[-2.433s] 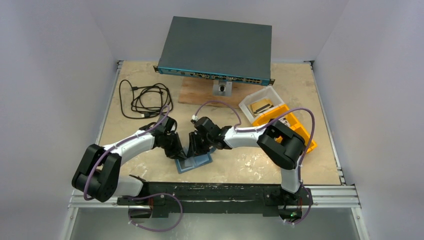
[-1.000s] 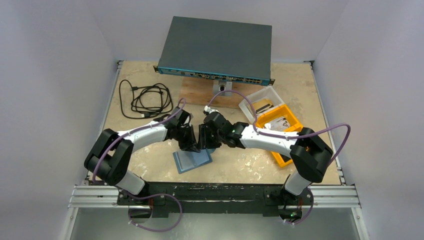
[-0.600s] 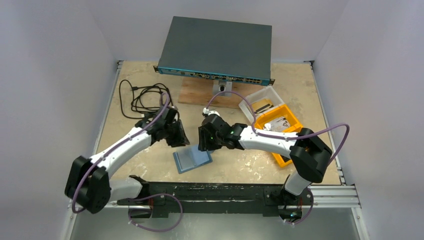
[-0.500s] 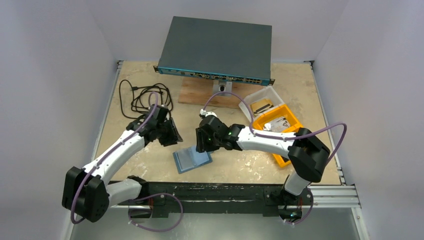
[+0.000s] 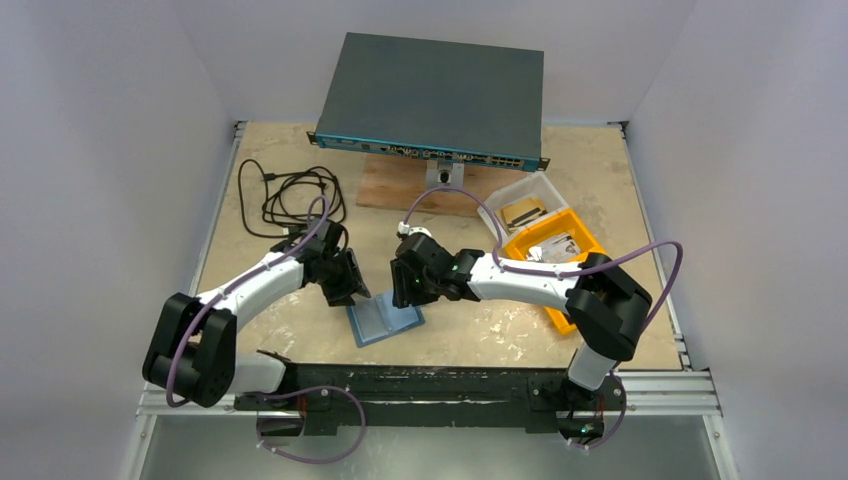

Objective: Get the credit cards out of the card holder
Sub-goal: Remove the credit card from the card holder.

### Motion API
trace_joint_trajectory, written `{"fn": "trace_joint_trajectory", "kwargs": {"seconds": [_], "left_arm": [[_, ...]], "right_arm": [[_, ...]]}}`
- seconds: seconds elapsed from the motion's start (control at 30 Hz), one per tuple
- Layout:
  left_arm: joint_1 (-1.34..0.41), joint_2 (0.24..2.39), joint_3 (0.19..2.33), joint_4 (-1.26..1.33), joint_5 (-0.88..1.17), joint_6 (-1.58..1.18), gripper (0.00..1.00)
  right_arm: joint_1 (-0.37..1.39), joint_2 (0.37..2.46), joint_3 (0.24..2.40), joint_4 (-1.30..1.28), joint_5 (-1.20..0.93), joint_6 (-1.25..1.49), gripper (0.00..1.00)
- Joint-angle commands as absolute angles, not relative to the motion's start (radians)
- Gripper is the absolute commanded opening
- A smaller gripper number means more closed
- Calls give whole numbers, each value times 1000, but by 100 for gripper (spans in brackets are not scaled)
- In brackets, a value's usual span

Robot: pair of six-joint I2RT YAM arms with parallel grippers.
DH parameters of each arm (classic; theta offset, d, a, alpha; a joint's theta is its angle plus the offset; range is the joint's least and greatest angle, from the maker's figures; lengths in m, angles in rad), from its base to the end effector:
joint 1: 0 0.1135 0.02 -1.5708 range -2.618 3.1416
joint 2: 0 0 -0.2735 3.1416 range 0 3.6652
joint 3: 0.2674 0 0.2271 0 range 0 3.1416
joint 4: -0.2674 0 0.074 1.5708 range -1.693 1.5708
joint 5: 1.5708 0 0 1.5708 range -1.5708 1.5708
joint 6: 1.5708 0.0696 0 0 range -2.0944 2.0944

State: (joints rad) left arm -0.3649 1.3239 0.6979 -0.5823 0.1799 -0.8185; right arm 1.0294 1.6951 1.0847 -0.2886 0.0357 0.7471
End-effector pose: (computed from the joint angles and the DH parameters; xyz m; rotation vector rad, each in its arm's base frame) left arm 0.1976 -0.0888 0.1658 -0.6046 2.8330 -0.5129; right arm 0.1862 0.3048 0.1962 -0.3510 2.5858 0.6775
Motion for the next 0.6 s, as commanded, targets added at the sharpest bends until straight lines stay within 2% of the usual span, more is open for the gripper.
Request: {"fn": "trace_joint_trajectory", "kwargs": {"seconds": [0.0, 0.3, 0.43, 0.57], "left_arm": [[-357, 1336, 698, -508, 229, -807, 44], [-357, 1353, 693, -491, 259, -804, 43], [-353, 1296, 713, -578, 174, -810, 45], [-307, 1245, 726, -641, 150, -809, 48]], "right_arm": [[1034, 1668, 1090, -271, 43, 738, 41], [1055, 1695, 1116, -271, 45, 719, 42], [1116, 1759, 1198, -315, 96, 690, 47], [1179, 1847, 1291, -369, 167, 667, 48]]}}
